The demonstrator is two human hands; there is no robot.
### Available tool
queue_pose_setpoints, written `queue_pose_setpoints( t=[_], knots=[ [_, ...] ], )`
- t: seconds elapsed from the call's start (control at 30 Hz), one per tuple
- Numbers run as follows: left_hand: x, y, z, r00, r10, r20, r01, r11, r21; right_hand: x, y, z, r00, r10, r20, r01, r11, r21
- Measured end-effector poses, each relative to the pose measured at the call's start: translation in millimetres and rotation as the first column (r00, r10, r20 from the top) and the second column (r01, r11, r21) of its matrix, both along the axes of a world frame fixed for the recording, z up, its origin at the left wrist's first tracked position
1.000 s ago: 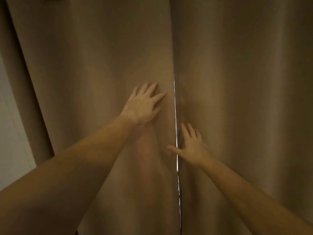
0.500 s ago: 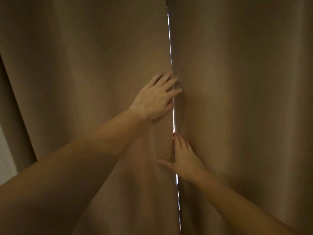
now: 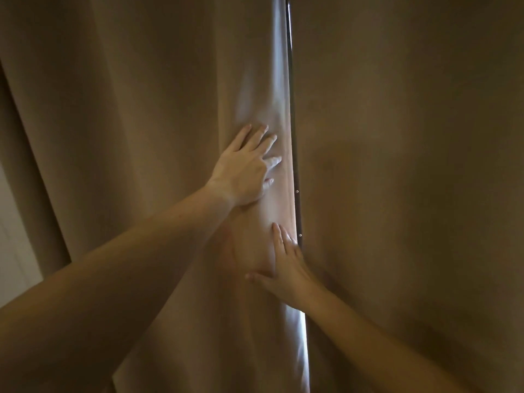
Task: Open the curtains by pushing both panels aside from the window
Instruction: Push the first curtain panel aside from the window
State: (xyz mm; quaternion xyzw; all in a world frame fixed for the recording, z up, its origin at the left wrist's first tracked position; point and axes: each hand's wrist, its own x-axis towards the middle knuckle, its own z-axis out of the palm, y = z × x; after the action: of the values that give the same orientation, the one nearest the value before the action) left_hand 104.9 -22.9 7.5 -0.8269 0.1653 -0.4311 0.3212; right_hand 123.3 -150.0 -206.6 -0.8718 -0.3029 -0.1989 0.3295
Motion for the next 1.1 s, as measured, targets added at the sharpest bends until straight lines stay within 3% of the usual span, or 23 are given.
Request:
queue_pose_setpoints(
  t=[0.17, 0.33, 0.57, 0.83, 1.1],
  knots=[
    [0, 24, -3, 0.999, 0.037, -0.002, -0.037, 0.999, 0.008, 7, 28, -6, 0.999, -0.023, 0.035, 0.022, 0.999, 0.031],
    [3, 52, -3, 0.997, 0.073, 0.014, -0.073, 0.997, 0.019, 10, 48, 1, 0.991, 0.066, -0.119, -0.069, 0.997, -0.028],
    [10, 89, -3, 0.998, 0.067, 0.009, -0.068, 0.997, 0.026, 9, 94, 8, 0.982, 0.066, -0.177, -0.075, 0.996, -0.045],
    [21, 137, -3, 0.996, 0.084, 0.039, -0.085, 0.996, 0.038, 23, 146, 5, 0.98, 0.103, -0.169, -0.101, 0.995, 0.023],
    [24, 197, -3, 0.991, 0.131, 0.036, -0.132, 0.991, 0.028, 24, 203, 16, 0.979, 0.116, -0.165, -0.119, 0.993, -0.007]
  ],
)
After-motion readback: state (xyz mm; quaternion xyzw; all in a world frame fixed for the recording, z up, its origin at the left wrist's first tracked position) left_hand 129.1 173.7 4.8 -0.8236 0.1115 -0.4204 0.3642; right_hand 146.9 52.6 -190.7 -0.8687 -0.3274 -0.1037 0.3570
